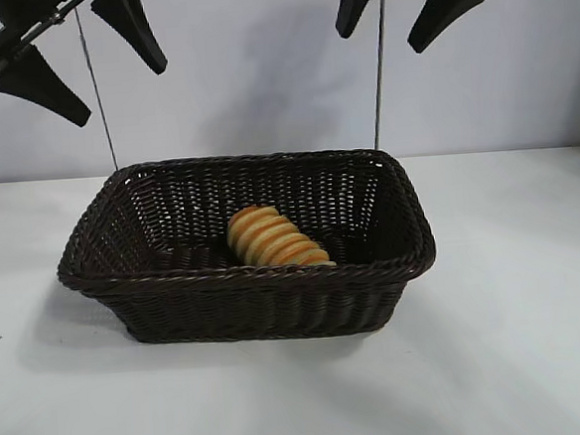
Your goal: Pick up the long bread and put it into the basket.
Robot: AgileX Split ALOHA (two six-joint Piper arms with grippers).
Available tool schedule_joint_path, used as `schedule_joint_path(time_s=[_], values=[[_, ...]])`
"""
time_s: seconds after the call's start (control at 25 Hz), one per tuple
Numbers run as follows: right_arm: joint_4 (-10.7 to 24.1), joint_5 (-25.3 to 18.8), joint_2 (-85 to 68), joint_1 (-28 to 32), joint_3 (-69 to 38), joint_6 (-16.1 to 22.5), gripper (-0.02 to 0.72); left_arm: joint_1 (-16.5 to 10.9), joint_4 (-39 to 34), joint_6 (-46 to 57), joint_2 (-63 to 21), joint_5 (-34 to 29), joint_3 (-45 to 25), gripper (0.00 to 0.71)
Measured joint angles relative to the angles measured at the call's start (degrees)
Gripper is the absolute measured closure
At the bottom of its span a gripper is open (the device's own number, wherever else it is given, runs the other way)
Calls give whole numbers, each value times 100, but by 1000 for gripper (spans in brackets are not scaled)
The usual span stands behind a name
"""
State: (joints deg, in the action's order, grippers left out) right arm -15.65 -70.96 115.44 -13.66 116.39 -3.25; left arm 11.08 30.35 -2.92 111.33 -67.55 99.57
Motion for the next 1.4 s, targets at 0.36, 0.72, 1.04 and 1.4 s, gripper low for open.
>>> schedule_joint_path(time_s=[0.36, 0.72, 1.04, 1.4], values=[[0, 0, 0, -20, 0, 0, 134, 0, 0, 0, 0, 0, 0, 86], [21, 0, 0, -20, -517, -110, 134, 0, 0, 0, 0, 0, 0, 86], [22, 0, 0, -20, -677, -110, 134, 0, 0, 0, 0, 0, 0, 86], [22, 5, 0, -20, -677, -110, 134, 0, 0, 0, 0, 0, 0, 86]])
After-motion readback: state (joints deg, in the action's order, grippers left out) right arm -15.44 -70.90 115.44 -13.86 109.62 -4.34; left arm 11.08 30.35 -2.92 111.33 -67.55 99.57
